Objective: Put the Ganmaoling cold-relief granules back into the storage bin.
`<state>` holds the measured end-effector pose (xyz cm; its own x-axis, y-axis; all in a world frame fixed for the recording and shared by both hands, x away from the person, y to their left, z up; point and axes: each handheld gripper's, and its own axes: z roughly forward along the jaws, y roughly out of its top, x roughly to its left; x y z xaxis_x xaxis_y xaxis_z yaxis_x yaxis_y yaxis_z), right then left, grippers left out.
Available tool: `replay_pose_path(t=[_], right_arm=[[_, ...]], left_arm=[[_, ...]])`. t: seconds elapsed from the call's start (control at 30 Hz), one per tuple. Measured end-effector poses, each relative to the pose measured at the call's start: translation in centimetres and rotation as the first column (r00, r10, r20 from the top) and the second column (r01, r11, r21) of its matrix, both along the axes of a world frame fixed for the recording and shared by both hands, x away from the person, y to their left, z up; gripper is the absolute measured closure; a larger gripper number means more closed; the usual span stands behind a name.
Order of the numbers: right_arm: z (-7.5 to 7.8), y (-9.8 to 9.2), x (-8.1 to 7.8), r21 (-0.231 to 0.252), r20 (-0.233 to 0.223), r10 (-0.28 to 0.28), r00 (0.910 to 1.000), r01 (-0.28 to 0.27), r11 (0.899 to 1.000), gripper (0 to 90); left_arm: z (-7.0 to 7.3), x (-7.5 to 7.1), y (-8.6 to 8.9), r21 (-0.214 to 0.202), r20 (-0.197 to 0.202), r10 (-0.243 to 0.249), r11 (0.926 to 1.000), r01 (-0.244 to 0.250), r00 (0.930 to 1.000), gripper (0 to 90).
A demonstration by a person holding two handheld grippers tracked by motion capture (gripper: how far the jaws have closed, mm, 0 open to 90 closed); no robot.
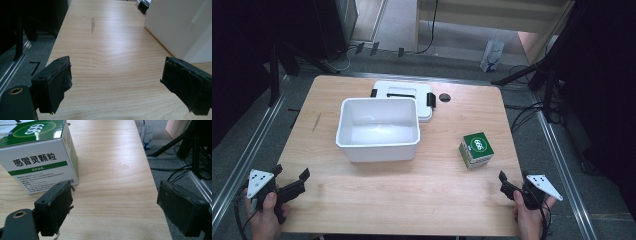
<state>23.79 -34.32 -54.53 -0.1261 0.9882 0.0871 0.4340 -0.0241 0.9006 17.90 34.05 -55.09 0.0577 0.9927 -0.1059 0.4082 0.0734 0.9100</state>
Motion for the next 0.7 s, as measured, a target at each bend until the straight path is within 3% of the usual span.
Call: replay_pose_path(t=[0.17,0.37,0.43,0.7], right_arm=[[0.0,-0.1,0.1,0.004,-0.017,0.001,0.9998,-0.001,1.000,12.8],[0.1,0.5,0.2,-0.044,-0.048,0.018,0.9987,-0.020,0.999,12.7],[0.6,0.7,0.3,-0.021,-0.058,0.031,0.9978,-0.032,0.999,12.3],[1.9,1.5,1.2,-0.054,-0.113,0.061,0.9917,-0.068,0.996,10.0]], left_arm=[[-0.1,0.2,0.0,-0.003,-0.013,0.015,0.9999,-0.015,0.9998,9.6],[-0.1,0.1,0.4,-0.044,-0.013,0.023,0.9988,-0.024,0.9997,9.6],[-0.1,0.2,0.3,-0.039,-0.015,0.024,0.9989,-0.024,0.9996,9.6],[-0.1,0.2,0.3,-0.040,-0.017,0.028,0.9988,-0.028,0.9995,9.6]])
